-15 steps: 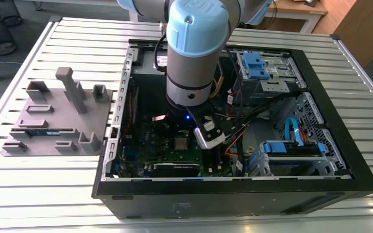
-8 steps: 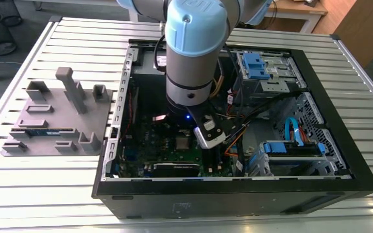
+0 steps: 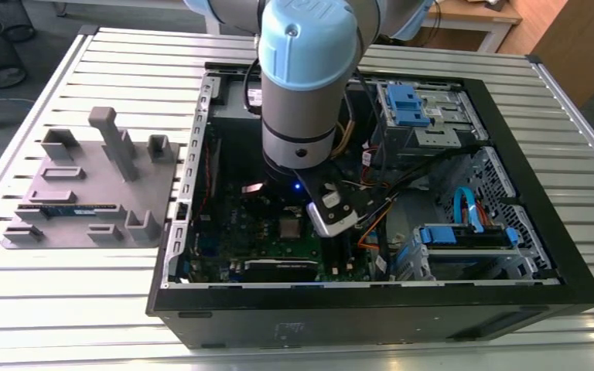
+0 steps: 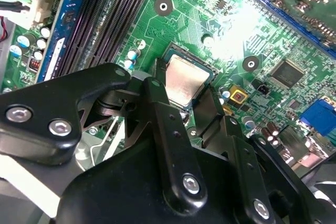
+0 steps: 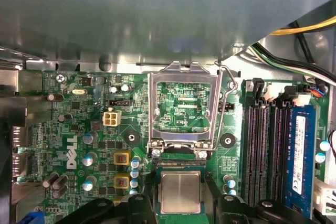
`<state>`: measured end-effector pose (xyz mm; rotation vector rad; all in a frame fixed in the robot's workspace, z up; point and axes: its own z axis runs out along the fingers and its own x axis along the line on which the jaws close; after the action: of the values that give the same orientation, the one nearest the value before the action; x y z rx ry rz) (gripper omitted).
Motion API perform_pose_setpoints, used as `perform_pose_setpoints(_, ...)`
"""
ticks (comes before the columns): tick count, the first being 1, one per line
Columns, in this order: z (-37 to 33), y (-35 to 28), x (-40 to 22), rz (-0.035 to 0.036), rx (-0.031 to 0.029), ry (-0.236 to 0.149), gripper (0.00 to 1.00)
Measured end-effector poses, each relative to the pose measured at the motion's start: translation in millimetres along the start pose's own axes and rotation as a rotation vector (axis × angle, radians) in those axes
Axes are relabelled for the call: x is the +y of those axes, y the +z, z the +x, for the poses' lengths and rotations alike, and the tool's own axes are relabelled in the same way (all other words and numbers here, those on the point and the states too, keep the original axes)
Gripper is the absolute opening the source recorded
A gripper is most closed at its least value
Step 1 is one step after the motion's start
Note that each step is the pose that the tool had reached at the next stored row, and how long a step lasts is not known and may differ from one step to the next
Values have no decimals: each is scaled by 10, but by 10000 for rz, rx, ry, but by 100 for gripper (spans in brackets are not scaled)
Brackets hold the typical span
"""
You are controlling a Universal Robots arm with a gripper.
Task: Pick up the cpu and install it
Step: 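Place the cpu into insertion slot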
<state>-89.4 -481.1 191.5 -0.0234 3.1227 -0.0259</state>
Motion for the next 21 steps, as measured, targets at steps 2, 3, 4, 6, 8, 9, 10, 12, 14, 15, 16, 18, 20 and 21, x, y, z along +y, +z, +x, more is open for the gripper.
perform_pose_setpoints(2, 1, 5, 0, 2, 1, 17, 45)
perform_pose_setpoints(3, 2, 6, 0, 4, 2, 25, 45)
perform_pose_setpoints(4, 3, 7, 0, 4, 2, 34, 45)
perform_pose_setpoints(6, 9, 9, 1, -1, 0, 50, 45)
perform_pose_setpoints(8, 15, 10, 1, -4, 0, 59, 45)
perform_pose_setpoints(9, 17, 10, 1, -4, 0, 63, 45)
perform_pose_setpoints(10, 18, 11, 1, -6, 0, 66, 45)
perform_pose_setpoints(12, 19, 14, 1, -8, 2, 74, 45)
perform_pose_setpoints(14, 20, 19, 1, -13, 2, 77, 45)
perform_pose_setpoints(15, 20, 21, 1, -13, 2, 77, 45)
perform_pose_setpoints(16, 20, 22, 2, -14, 2, 79, 45)
perform_pose_setpoints(18, 20, 24, 1, -14, 2, 80, 45)
perform_pose_setpoints(20, 19, 25, 2, -15, 2, 82, 45)
perform_pose_setpoints(21, 19, 25, 2, -14, 2, 81, 45)
